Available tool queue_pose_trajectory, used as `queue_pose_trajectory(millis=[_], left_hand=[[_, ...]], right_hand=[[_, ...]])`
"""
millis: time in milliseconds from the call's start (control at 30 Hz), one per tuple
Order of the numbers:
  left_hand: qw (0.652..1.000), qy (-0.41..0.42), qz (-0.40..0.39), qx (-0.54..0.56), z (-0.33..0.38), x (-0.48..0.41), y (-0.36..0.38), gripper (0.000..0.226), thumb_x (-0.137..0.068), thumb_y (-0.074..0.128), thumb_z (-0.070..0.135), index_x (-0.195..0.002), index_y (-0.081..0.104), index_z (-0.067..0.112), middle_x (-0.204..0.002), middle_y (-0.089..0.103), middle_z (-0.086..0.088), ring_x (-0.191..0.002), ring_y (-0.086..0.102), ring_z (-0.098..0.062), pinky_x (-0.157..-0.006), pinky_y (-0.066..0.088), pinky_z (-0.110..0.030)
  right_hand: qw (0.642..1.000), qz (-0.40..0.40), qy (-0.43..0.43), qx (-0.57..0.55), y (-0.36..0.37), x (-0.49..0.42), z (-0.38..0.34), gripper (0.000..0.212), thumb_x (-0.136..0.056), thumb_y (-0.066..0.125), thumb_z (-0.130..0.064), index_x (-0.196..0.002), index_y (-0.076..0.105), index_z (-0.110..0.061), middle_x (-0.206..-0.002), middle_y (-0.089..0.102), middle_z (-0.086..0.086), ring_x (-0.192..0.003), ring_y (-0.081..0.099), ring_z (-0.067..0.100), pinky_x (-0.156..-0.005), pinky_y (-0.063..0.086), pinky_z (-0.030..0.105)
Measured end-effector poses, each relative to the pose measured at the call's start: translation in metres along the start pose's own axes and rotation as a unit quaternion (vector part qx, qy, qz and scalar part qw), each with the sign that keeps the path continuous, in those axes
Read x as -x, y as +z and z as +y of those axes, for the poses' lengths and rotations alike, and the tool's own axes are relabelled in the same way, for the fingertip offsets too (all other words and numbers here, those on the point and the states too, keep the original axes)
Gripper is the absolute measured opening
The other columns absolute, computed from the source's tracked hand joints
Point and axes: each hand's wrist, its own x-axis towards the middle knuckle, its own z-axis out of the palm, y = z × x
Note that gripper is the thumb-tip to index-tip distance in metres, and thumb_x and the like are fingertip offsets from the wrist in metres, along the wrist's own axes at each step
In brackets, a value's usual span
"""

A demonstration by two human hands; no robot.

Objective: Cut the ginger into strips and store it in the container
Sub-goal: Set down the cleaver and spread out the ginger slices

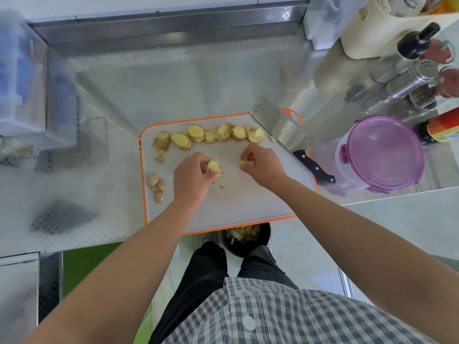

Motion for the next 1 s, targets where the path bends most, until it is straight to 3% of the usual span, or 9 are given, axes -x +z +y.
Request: queue_pose_trajectory(millis=[100, 233, 433, 567, 700, 1000], left_hand=[[0.999, 0.043, 0.003, -0.029, -0.007, 0.002, -0.002, 0.029, -0.073, 0.079, 0.026, -0.098, 0.064, 0.022, -0.085, 0.062, 0.002, -0.074, 0.052, -0.011, -0.067, 0.033, -0.024], [0.998, 0.054, -0.002, -0.02, -0.012, 0.004, -0.003, 0.029, -0.075, 0.079, 0.022, -0.101, 0.066, 0.022, -0.084, 0.061, 0.002, -0.072, 0.052, -0.01, -0.067, 0.033, -0.022], [0.998, 0.055, -0.008, -0.002, -0.014, 0.004, -0.008, 0.033, -0.076, 0.077, 0.014, -0.107, 0.068, 0.019, -0.089, 0.061, 0.001, -0.072, 0.052, -0.009, -0.071, 0.033, -0.019], [0.998, 0.059, -0.012, 0.002, -0.017, 0.005, -0.008, 0.031, -0.077, 0.076, 0.013, -0.106, 0.068, 0.019, -0.089, 0.061, 0.002, -0.073, 0.054, -0.01, -0.072, 0.034, -0.018], [0.997, 0.071, -0.005, 0.001, -0.017, 0.004, -0.008, 0.029, -0.075, 0.075, 0.009, -0.102, 0.069, 0.017, -0.085, 0.06, 0.0, -0.074, 0.053, -0.012, -0.067, 0.028, -0.013], [0.997, 0.08, 0.008, 0.001, -0.017, 0.003, -0.006, 0.032, -0.072, 0.074, 0.003, -0.102, 0.07, 0.014, -0.082, 0.064, -0.002, -0.076, 0.057, -0.016, -0.071, 0.033, -0.015]], right_hand=[[0.985, 0.012, 0.072, -0.157, -0.006, 0.003, -0.006, 0.015, -0.078, 0.075, -0.018, -0.09, 0.065, -0.016, -0.083, 0.061, 0.0, -0.073, 0.056, 0.011, -0.069, 0.05, 0.027], [0.965, -0.073, 0.085, -0.239, 0.001, 0.004, -0.023, 0.012, -0.077, 0.077, -0.011, -0.084, 0.067, -0.01, -0.076, 0.069, 0.007, -0.066, 0.064, 0.014, -0.065, 0.055, 0.026], [0.992, -0.117, -0.026, -0.039, 0.014, -0.008, -0.041, 0.007, -0.081, 0.07, -0.011, -0.082, 0.073, -0.017, -0.084, 0.07, 0.0, -0.08, 0.065, 0.012, -0.078, 0.053, 0.025], [0.995, -0.091, -0.036, -0.013, 0.024, -0.011, -0.044, 0.01, -0.08, 0.066, -0.008, -0.087, 0.07, -0.014, -0.082, 0.063, -0.004, -0.08, 0.061, 0.015, -0.077, 0.051, 0.028], [0.996, -0.045, -0.075, 0.034, 0.033, -0.006, -0.044, 0.014, -0.081, 0.065, -0.011, -0.095, 0.067, -0.011, -0.092, 0.053, 0.001, -0.08, 0.054, 0.02, -0.075, 0.046, 0.029], [0.983, -0.065, -0.096, 0.146, 0.033, -0.003, -0.047, 0.017, -0.091, 0.058, -0.022, -0.107, 0.06, -0.017, -0.111, 0.054, 0.003, -0.101, 0.055, 0.021, -0.077, 0.043, 0.03]])
